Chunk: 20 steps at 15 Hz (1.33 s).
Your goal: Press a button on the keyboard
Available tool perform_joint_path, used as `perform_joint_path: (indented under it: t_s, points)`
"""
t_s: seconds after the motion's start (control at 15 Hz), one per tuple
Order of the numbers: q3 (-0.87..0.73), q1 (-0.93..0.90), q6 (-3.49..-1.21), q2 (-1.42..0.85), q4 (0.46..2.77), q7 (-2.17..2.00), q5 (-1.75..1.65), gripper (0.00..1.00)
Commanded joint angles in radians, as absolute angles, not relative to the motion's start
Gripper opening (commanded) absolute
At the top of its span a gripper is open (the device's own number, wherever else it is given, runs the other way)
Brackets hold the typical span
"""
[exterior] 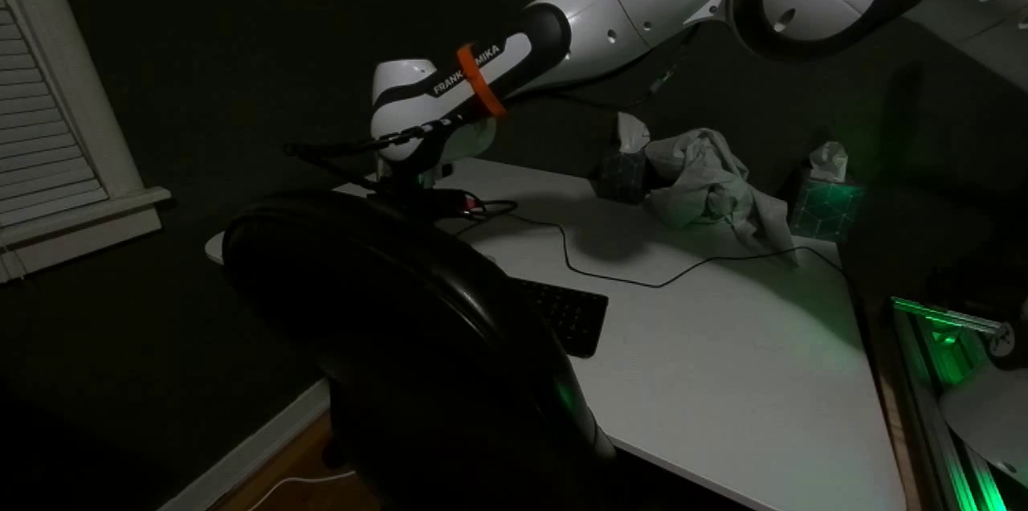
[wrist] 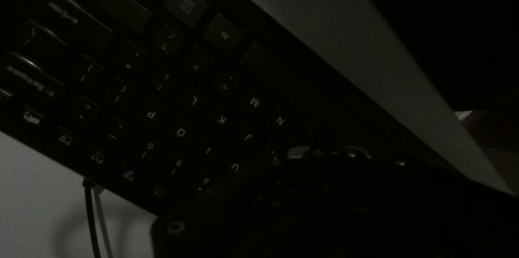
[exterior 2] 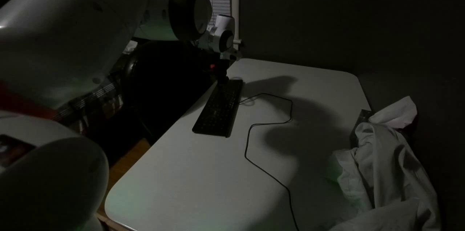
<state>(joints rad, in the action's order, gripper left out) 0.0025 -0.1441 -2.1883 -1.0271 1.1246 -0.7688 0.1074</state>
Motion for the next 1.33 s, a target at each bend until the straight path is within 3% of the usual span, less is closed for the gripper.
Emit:
perform_joint_path:
  t_s: [0.0, 1.27]
  points:
    - [-0.003, -0.15, -2.16, -1.065, 1.071, -0.789, 0.131, 0.0]
    - [-0.001, -0.134, -2.158, -1.094, 1.055, -0.796, 0.149, 0.0]
